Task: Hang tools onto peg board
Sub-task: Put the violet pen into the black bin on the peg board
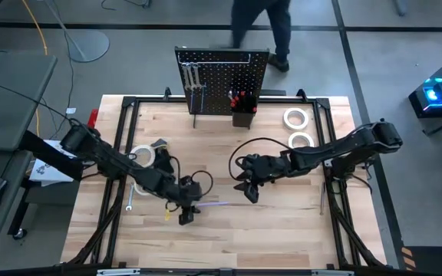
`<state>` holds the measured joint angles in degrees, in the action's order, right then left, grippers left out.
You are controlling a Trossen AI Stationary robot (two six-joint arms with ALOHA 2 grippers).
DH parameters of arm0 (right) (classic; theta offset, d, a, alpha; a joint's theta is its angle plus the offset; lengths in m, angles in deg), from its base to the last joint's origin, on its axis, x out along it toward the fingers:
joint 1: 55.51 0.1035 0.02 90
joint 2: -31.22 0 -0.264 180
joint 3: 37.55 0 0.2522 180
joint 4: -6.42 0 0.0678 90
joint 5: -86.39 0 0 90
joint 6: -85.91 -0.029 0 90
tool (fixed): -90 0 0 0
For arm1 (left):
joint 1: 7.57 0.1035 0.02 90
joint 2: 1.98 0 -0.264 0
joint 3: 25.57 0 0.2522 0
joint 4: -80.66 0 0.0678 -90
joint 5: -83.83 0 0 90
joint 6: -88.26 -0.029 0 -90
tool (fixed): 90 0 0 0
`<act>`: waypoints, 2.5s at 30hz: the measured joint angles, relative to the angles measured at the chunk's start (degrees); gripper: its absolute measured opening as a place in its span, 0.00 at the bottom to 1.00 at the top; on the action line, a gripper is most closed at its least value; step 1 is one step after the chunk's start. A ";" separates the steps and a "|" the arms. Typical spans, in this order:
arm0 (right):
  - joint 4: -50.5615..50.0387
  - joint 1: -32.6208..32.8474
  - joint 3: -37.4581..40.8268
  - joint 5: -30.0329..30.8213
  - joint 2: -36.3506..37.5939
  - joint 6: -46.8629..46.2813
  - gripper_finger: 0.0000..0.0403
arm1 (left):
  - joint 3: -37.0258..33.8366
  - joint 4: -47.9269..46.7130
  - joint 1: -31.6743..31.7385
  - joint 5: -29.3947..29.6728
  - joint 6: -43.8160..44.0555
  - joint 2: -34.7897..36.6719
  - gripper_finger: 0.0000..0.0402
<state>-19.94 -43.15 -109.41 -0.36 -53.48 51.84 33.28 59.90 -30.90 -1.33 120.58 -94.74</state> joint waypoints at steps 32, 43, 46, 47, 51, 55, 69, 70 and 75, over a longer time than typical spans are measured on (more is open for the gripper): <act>1.21 0.37 0.02 7.00 9.47 6.11 0.48 | 2.59 -11.47 6.24 7.62 0.63 21.23 0.00; 14.49 -0.60 0.00 6.16 5.19 8.16 0.48 | 15.62 -15.37 14.87 9.90 -11.97 24.00 0.00; 18.74 -0.23 0.04 9.06 5.19 8.12 0.48 | 16.98 -10.78 15.59 10.89 -13.25 26.27 0.00; 21.68 -0.49 0.04 10.41 5.19 8.17 0.48 | 17.00 -8.23 15.69 10.95 -13.56 26.87 0.00; 38.20 -2.50 0.04 16.22 5.21 9.24 0.48 | 16.97 2.05 15.82 12.13 -14.92 28.66 0.00; 54.36 -5.20 -0.01 15.30 5.33 10.90 0.48 | 17.06 11.98 15.82 12.78 -17.43 29.51 0.00; 53.15 -7.31 -3.01 12.79 5.27 8.41 0.48 | 16.97 23.59 16.57 11.17 -14.43 21.91 0.00; 52.64 -7.25 -3.15 12.81 5.27 8.40 0.48 | 16.97 24.49 16.57 11.17 -14.42 21.55 0.00; 52.56 -7.08 -3.45 12.81 5.27 7.73 0.48 | 16.97 25.20 16.63 11.17 -13.25 20.49 0.00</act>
<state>32.62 -50.23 -112.87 12.44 -48.20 59.57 50.25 85.10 -14.27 9.84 107.33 -74.25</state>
